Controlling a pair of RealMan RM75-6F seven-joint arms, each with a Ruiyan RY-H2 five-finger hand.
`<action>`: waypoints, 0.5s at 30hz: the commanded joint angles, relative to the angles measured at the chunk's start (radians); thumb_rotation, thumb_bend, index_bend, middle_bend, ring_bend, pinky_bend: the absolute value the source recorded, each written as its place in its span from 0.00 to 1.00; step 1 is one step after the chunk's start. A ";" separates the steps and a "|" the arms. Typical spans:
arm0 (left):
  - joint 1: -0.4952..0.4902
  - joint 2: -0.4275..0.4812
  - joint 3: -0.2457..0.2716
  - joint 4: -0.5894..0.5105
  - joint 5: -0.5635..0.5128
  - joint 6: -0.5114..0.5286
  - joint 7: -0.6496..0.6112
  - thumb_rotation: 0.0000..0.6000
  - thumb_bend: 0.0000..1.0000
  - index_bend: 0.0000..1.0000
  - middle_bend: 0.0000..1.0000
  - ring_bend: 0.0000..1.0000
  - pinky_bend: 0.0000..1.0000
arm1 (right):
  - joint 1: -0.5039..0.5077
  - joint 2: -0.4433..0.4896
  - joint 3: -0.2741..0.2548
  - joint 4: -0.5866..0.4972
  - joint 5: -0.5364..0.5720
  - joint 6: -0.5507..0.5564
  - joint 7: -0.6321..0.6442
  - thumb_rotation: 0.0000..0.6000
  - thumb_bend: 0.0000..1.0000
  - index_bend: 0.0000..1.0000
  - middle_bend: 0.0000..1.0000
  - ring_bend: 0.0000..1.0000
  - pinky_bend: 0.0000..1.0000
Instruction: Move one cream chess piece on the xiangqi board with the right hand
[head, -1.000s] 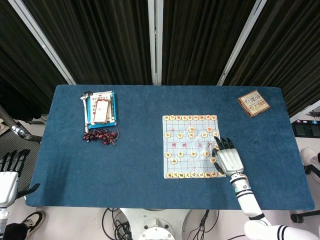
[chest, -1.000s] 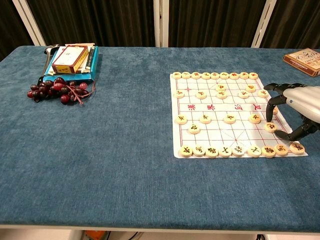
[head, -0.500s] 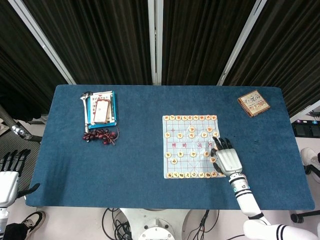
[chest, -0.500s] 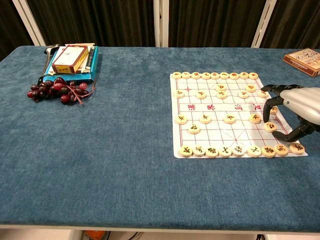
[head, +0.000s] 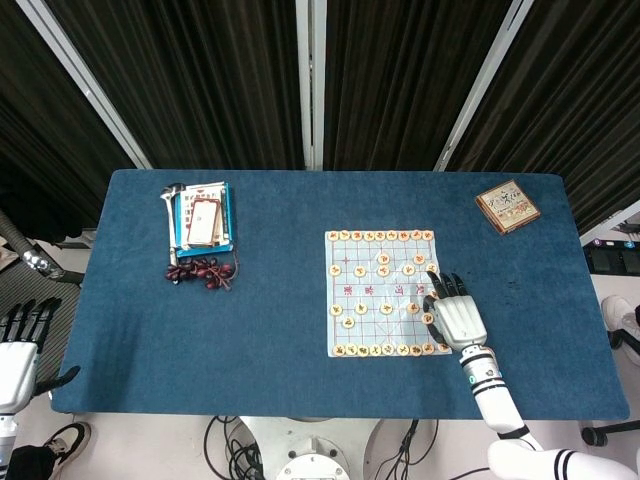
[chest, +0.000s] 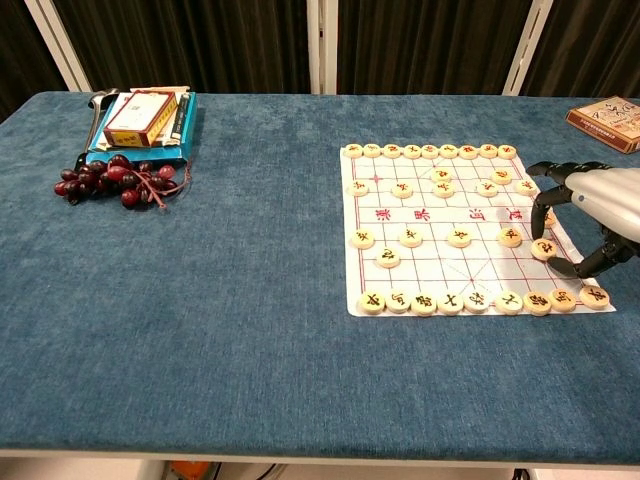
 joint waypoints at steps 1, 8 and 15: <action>0.000 0.001 0.000 -0.002 0.000 0.000 0.001 1.00 0.09 0.01 0.06 0.00 0.02 | -0.002 0.013 0.003 -0.019 -0.019 0.012 0.014 1.00 0.27 0.55 0.00 0.00 0.00; 0.002 0.000 0.000 -0.001 -0.002 0.001 0.000 1.00 0.09 0.01 0.06 0.00 0.02 | 0.013 0.028 0.009 -0.073 -0.055 0.026 -0.011 1.00 0.27 0.55 0.00 0.00 0.00; 0.009 0.001 0.003 0.006 -0.004 0.007 -0.009 1.00 0.09 0.01 0.06 0.00 0.02 | 0.055 -0.005 0.027 -0.085 -0.039 -0.001 -0.071 1.00 0.27 0.55 0.00 0.00 0.00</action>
